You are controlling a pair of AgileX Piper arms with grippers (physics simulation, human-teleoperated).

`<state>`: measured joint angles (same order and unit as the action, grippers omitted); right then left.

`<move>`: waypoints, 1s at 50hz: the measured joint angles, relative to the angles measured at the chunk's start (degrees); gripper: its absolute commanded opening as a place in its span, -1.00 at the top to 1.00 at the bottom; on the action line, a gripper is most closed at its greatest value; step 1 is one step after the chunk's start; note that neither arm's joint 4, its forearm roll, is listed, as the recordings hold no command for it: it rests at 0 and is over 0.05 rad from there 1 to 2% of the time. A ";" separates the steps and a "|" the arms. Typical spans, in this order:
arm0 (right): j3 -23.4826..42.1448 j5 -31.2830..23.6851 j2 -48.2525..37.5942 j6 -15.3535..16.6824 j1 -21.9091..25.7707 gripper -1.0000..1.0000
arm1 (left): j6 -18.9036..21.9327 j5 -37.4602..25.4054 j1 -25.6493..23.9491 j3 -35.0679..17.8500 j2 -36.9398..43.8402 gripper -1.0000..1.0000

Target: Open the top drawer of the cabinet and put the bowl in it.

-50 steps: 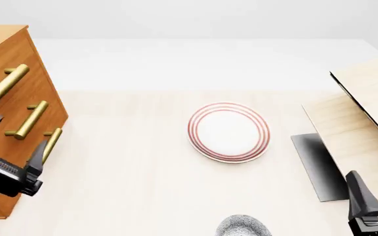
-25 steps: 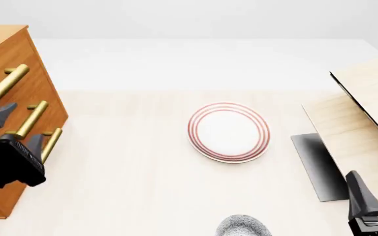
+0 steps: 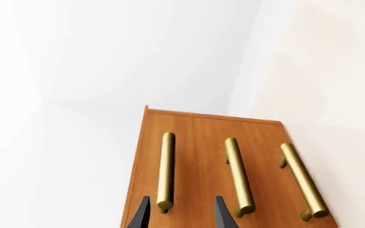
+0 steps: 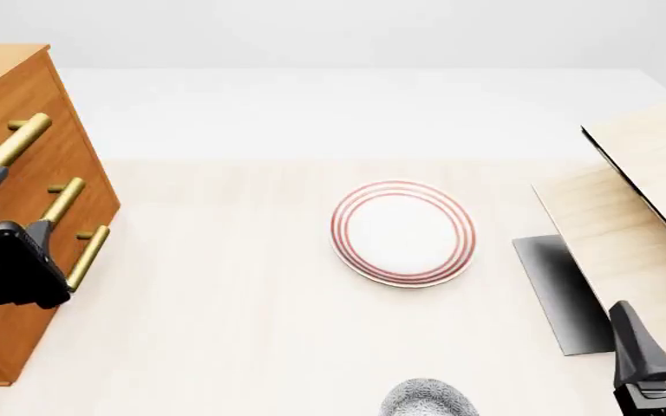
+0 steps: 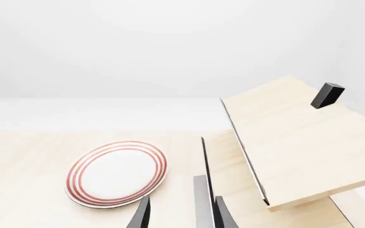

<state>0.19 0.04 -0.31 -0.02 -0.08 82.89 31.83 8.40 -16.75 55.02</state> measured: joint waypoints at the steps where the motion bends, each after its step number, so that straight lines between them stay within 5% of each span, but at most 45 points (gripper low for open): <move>1: 0.00 0.00 0.00 0.00 0.00 -1.00 | 0.03 0.12 0.16 -0.22 0.30 -1.00; 50: 0.00 0.00 0.00 0.00 0.00 -1.00 | 0.68 3.18 5.37 -9.76 14.14 -1.00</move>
<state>0.19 0.04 -0.31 -0.02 -0.09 83.58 35.01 13.77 -26.51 69.16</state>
